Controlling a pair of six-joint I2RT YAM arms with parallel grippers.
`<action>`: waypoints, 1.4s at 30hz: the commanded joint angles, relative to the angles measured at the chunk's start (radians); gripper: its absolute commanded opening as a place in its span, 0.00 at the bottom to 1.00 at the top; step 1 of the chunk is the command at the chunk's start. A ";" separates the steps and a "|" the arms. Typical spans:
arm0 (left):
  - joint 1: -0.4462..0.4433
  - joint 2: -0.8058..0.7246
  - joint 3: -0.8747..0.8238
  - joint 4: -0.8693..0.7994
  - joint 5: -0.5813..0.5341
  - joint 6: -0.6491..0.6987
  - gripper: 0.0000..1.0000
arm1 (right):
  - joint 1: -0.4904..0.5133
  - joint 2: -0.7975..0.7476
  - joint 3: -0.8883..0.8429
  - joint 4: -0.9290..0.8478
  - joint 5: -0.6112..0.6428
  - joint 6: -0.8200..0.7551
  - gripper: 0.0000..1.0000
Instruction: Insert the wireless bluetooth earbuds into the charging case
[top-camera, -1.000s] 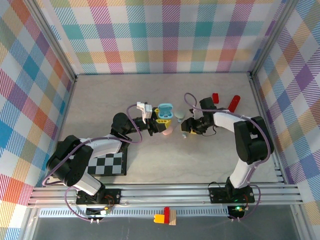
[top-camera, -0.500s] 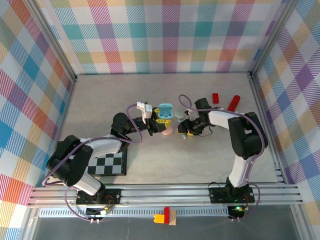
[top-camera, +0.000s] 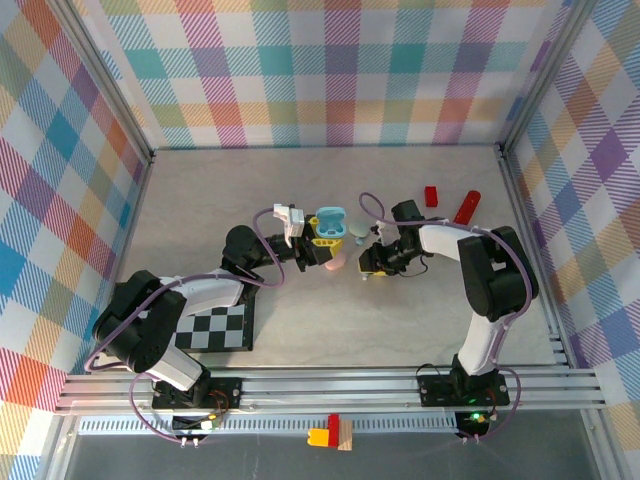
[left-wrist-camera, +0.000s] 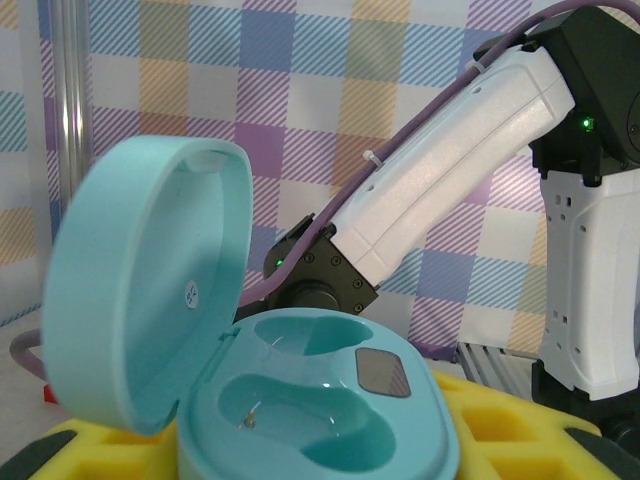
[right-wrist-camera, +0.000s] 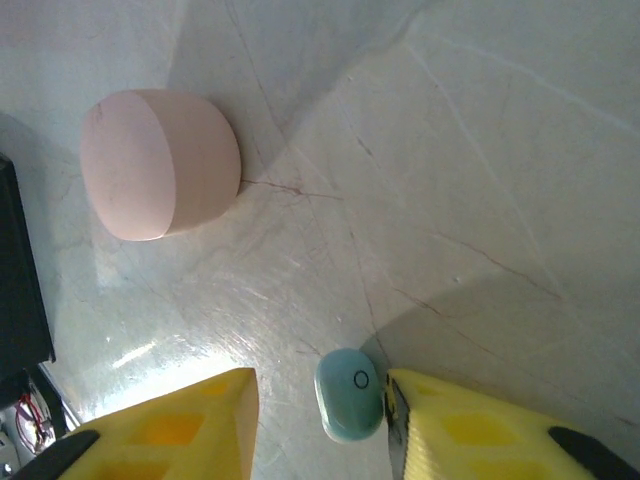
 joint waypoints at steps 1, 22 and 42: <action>0.011 -0.029 -0.003 0.055 0.017 -0.001 0.42 | 0.001 0.007 -0.014 0.003 -0.045 -0.005 0.36; 0.011 -0.026 -0.001 0.055 0.017 -0.003 0.42 | 0.051 0.060 0.024 -0.066 0.078 -0.017 0.29; 0.015 -0.025 0.000 0.053 0.018 0.003 0.42 | 0.135 -0.092 0.116 -0.315 0.662 0.132 0.21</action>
